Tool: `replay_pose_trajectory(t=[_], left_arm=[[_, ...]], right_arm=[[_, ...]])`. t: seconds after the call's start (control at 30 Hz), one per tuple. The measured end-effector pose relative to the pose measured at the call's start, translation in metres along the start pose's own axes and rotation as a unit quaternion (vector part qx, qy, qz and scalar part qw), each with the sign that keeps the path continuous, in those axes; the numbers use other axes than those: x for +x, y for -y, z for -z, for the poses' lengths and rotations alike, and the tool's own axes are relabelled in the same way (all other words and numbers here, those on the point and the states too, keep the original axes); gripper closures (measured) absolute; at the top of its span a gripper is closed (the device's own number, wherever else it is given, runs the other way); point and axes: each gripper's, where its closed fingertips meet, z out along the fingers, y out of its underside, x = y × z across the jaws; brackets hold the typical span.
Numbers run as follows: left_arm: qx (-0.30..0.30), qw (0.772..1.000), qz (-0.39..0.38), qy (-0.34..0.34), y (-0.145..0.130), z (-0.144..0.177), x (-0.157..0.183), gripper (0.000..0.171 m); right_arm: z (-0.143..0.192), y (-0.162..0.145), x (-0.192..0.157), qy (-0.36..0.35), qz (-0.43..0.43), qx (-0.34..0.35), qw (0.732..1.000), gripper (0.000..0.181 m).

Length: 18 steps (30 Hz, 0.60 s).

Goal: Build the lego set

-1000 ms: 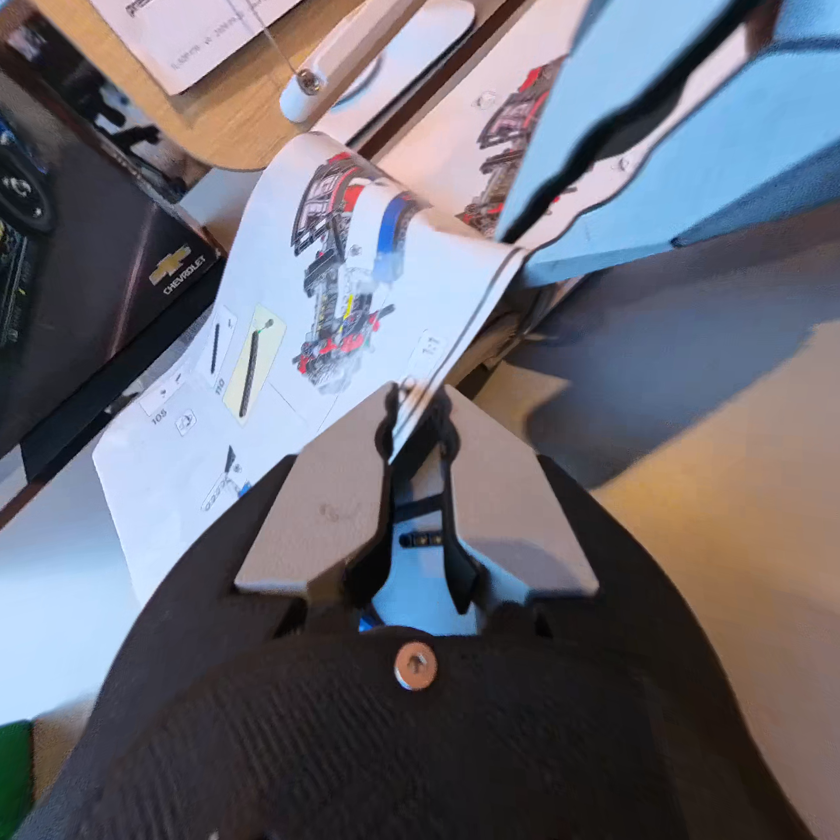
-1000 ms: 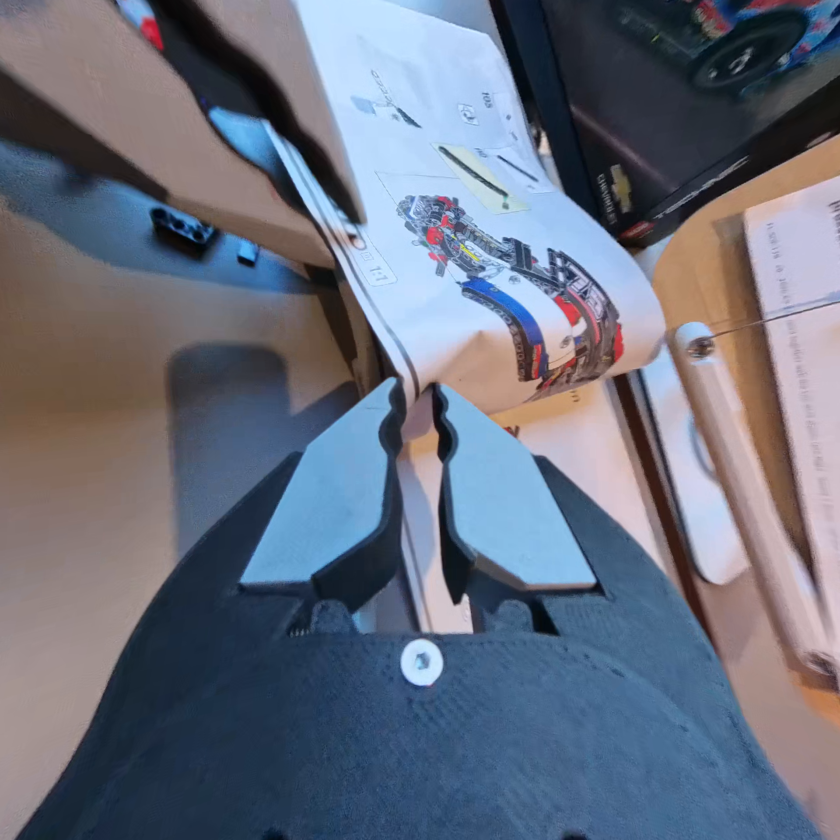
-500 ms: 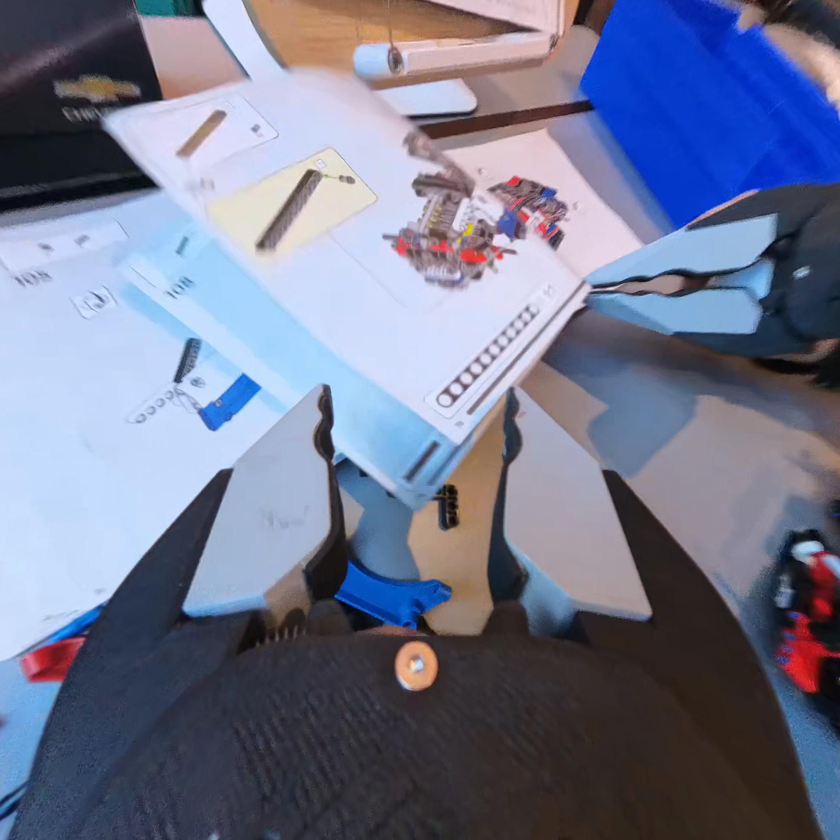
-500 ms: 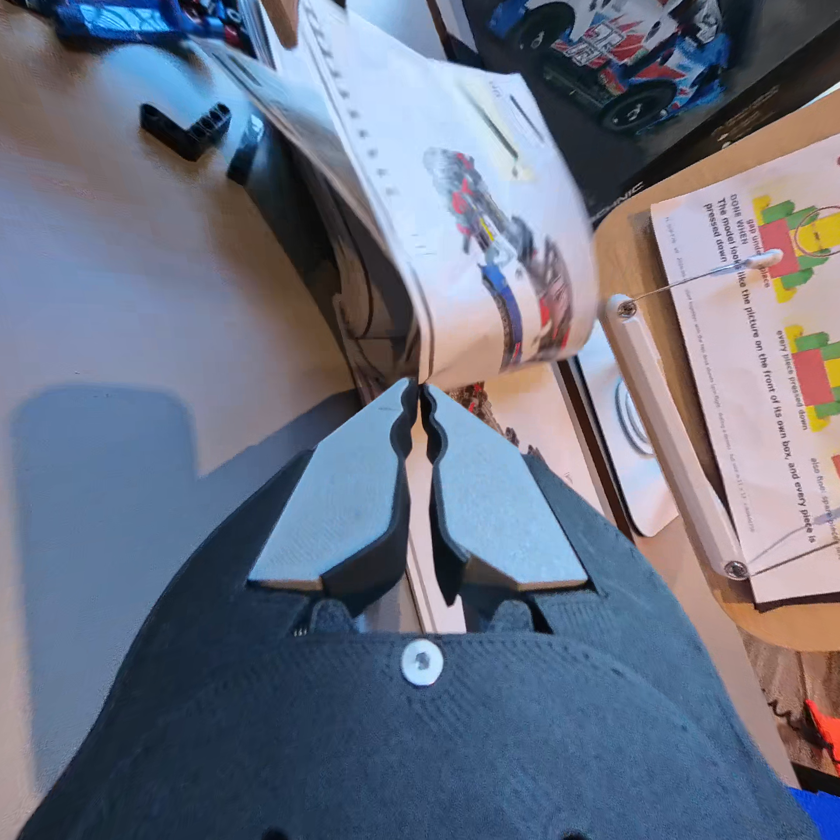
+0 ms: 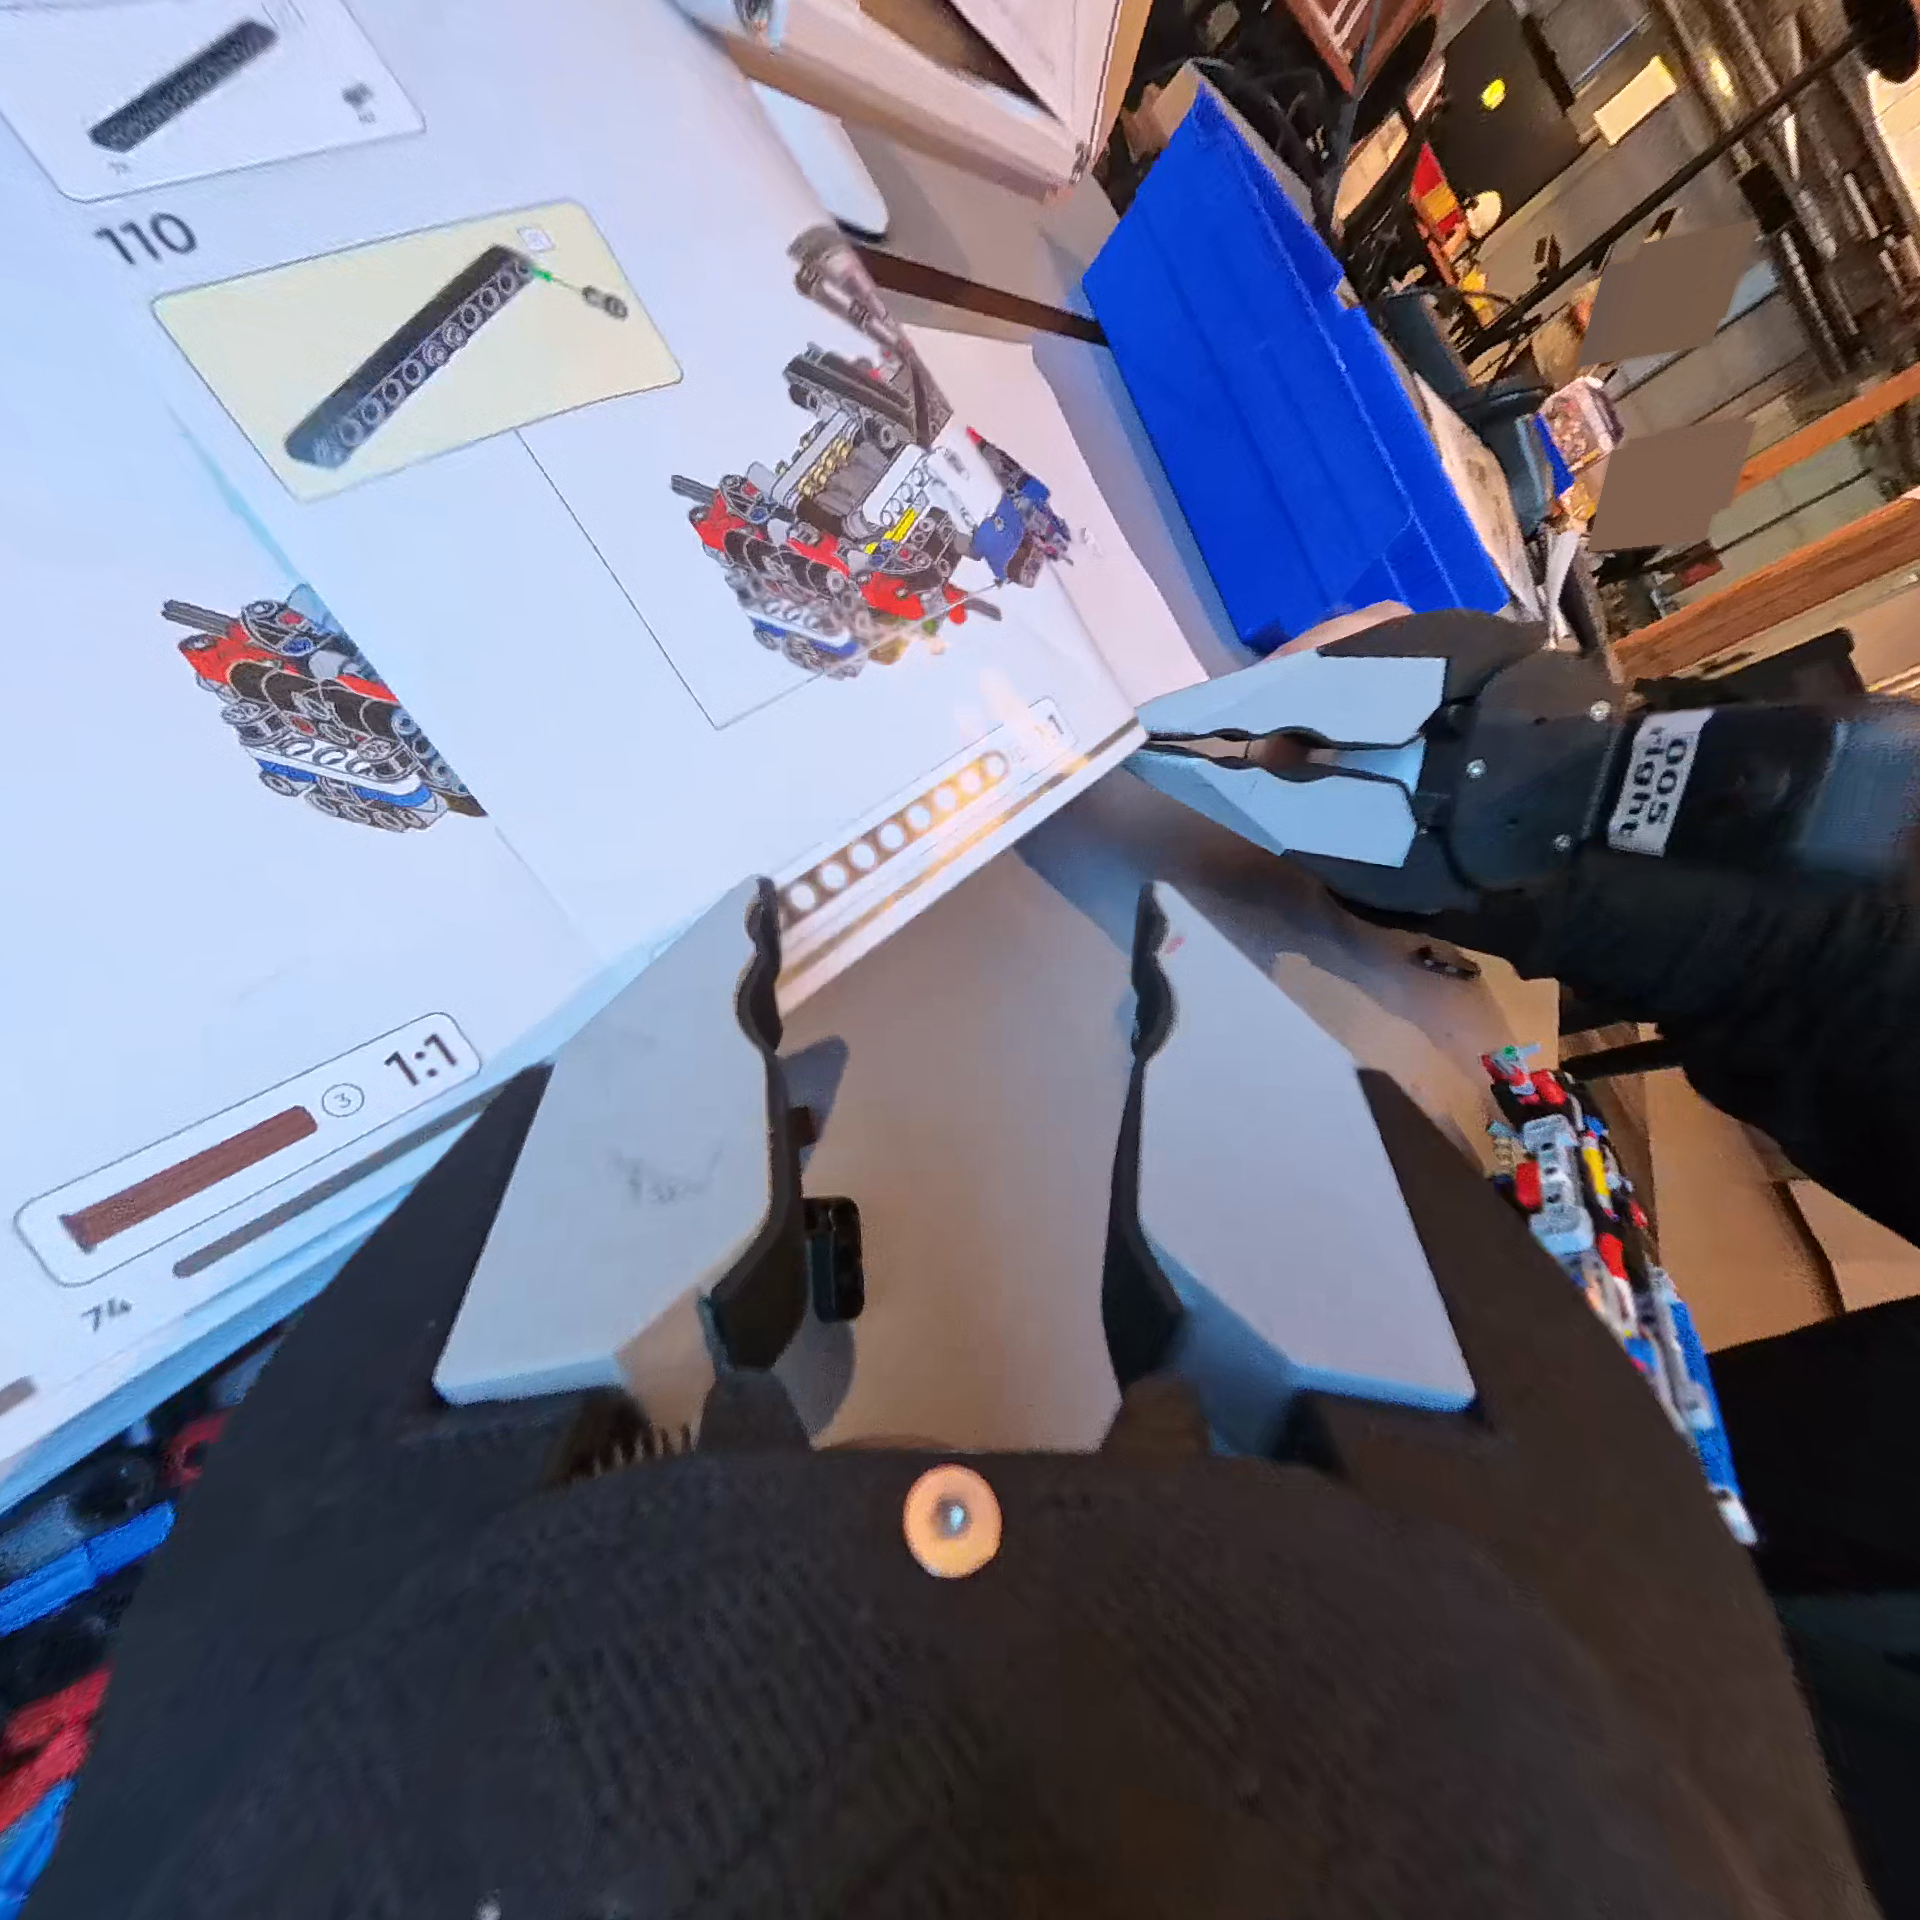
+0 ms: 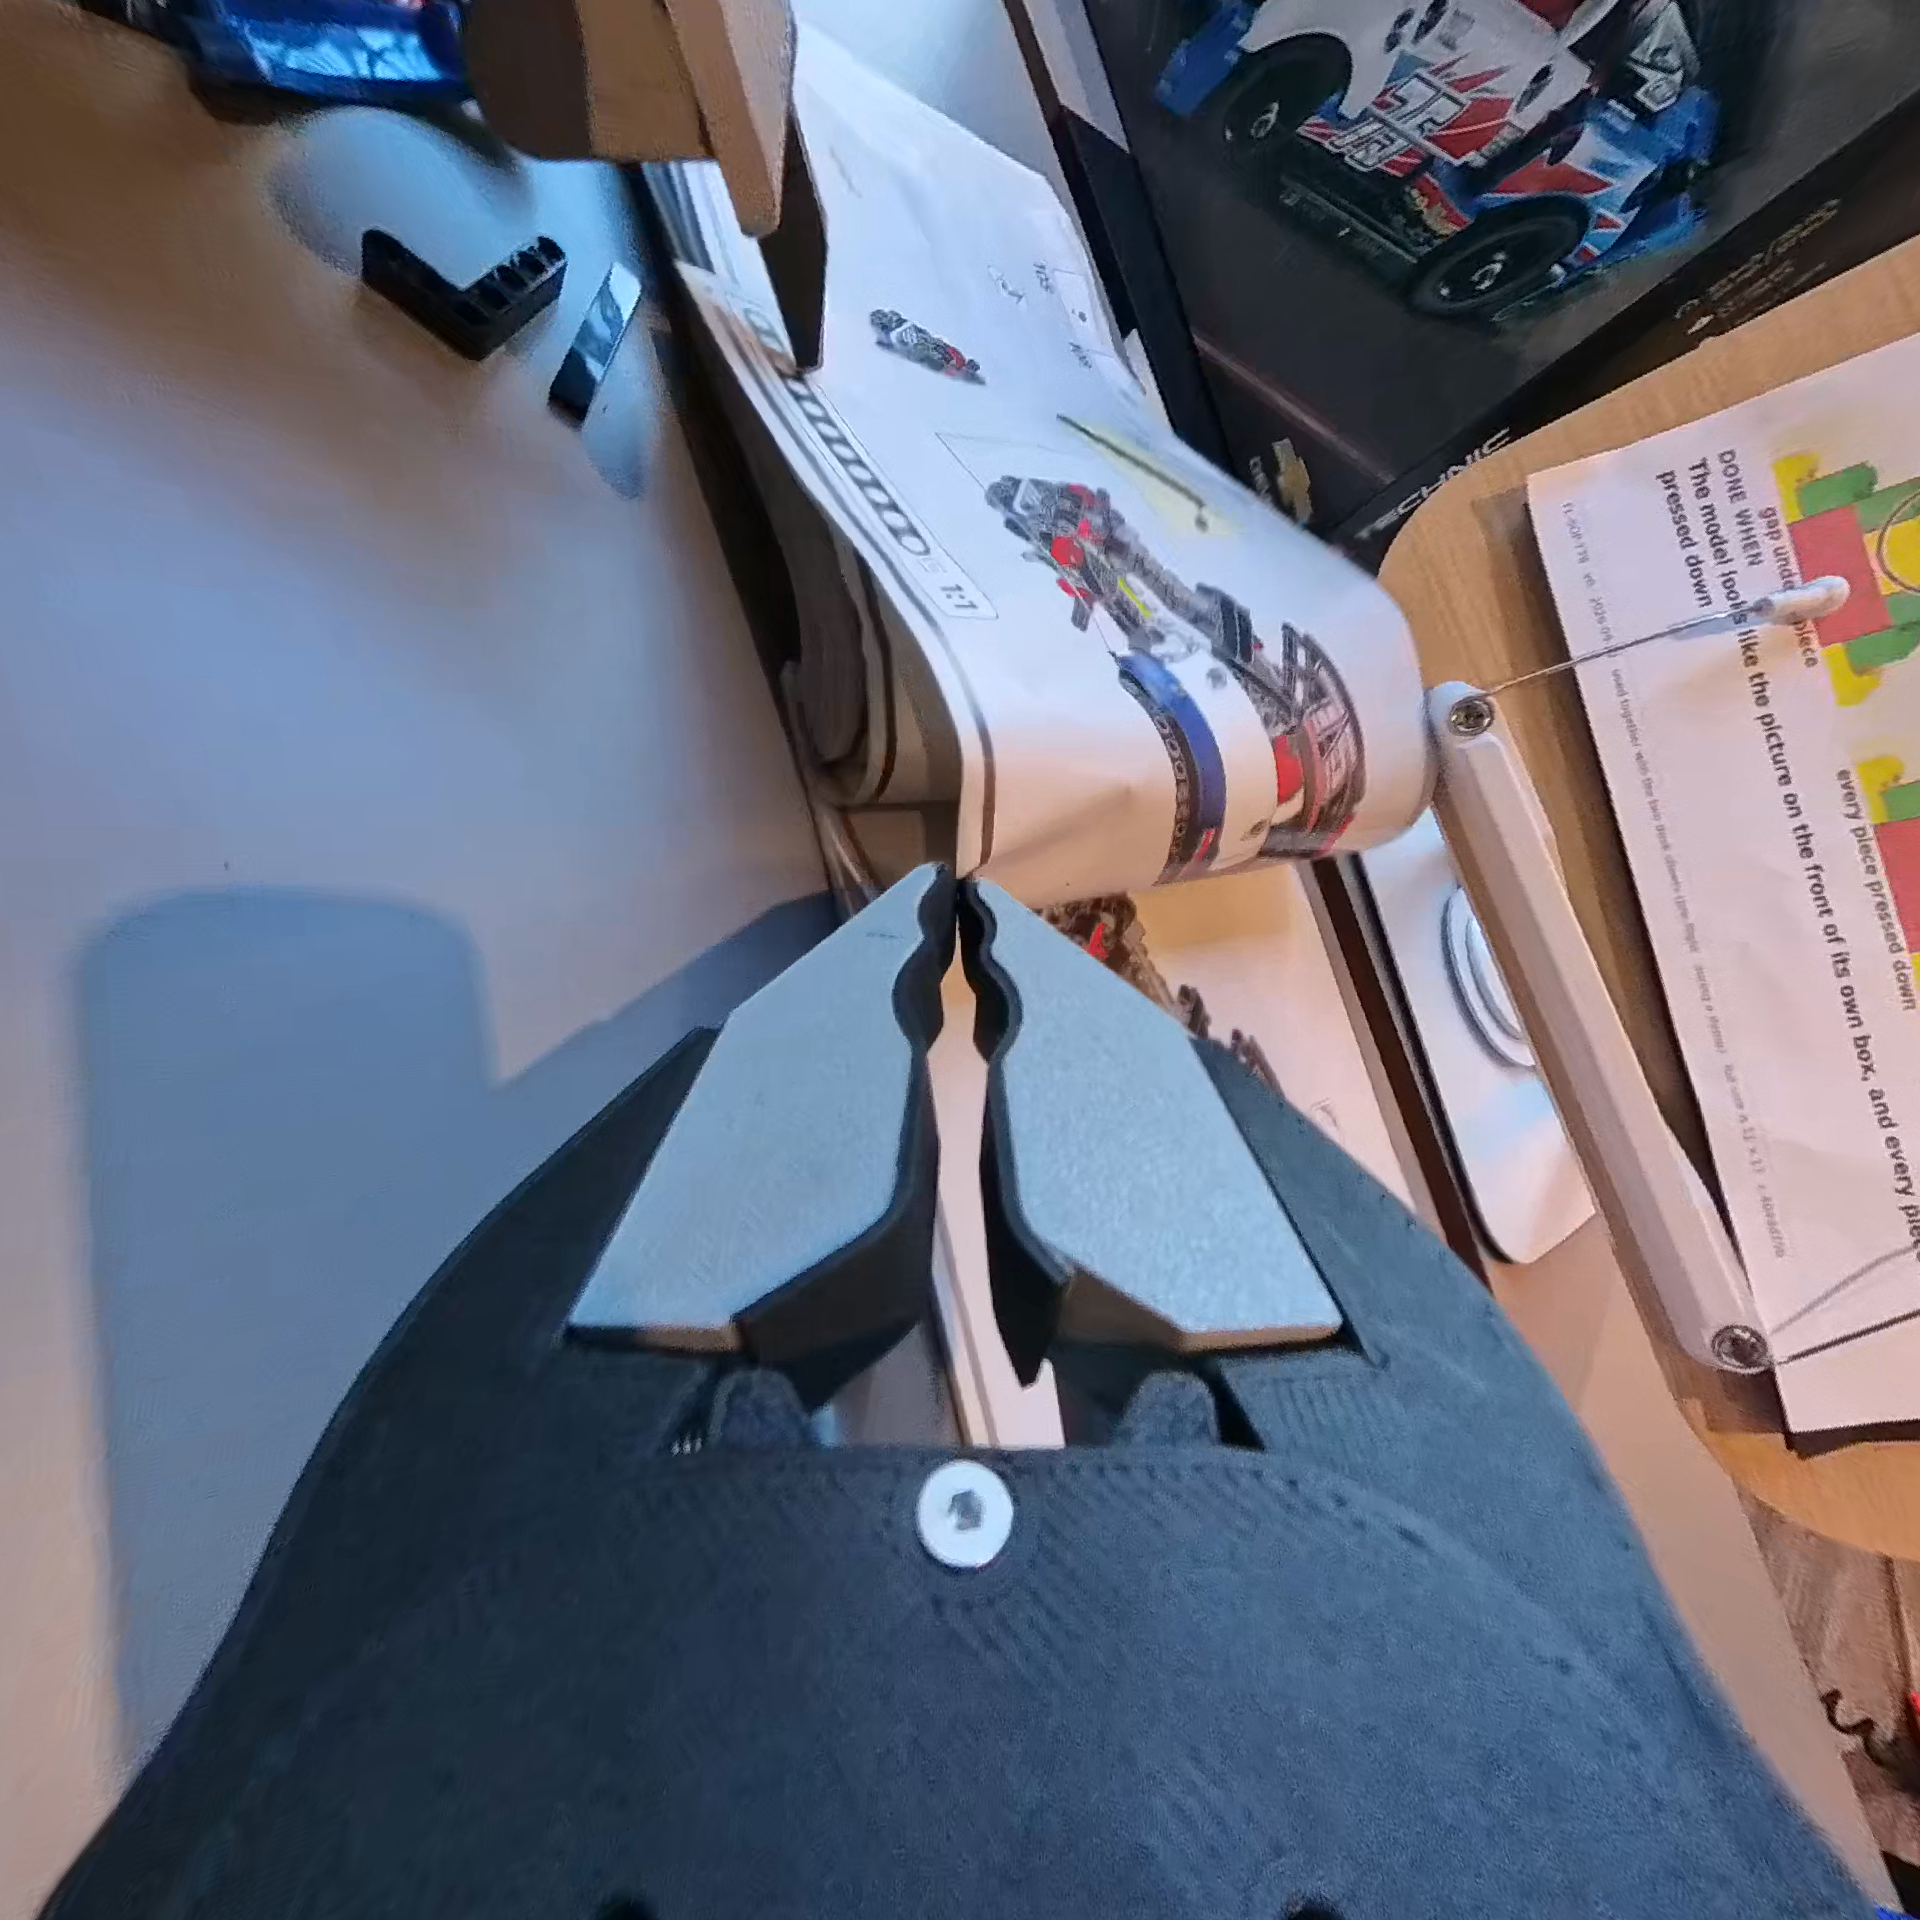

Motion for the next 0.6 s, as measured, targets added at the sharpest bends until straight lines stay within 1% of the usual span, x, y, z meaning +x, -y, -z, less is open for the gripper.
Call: replay_pose_trajectory(t=[0.17, 0.27, 0.43, 0.6], left_arm=[[-0.01, 1.0, -0.009, 0.024, -0.005, -0.002, -0.004, 0.109], [-0.016, 0.998, -0.03, 0.051, -0.006, 0.0, -0.008, 0.11], [-0.026, 0.993, -0.064, 0.097, -0.01, 0.009, -0.015, 0.112], [-0.03, 0.991, -0.077, 0.108, -0.011, 0.009, -0.015, 0.113]], right_arm=[[0.0, -0.008, -0.008, 0.015, 0.027, 0.0, 1.0, 0.181], [-0.004, -0.008, -0.012, 0.023, 0.041, -0.005, 0.999, 0.181], [-0.012, -0.021, -0.022, 0.043, 0.081, -0.027, 0.995, 0.181], [-0.017, -0.022, -0.025, 0.051, 0.1, -0.027, 0.993, 0.181]])
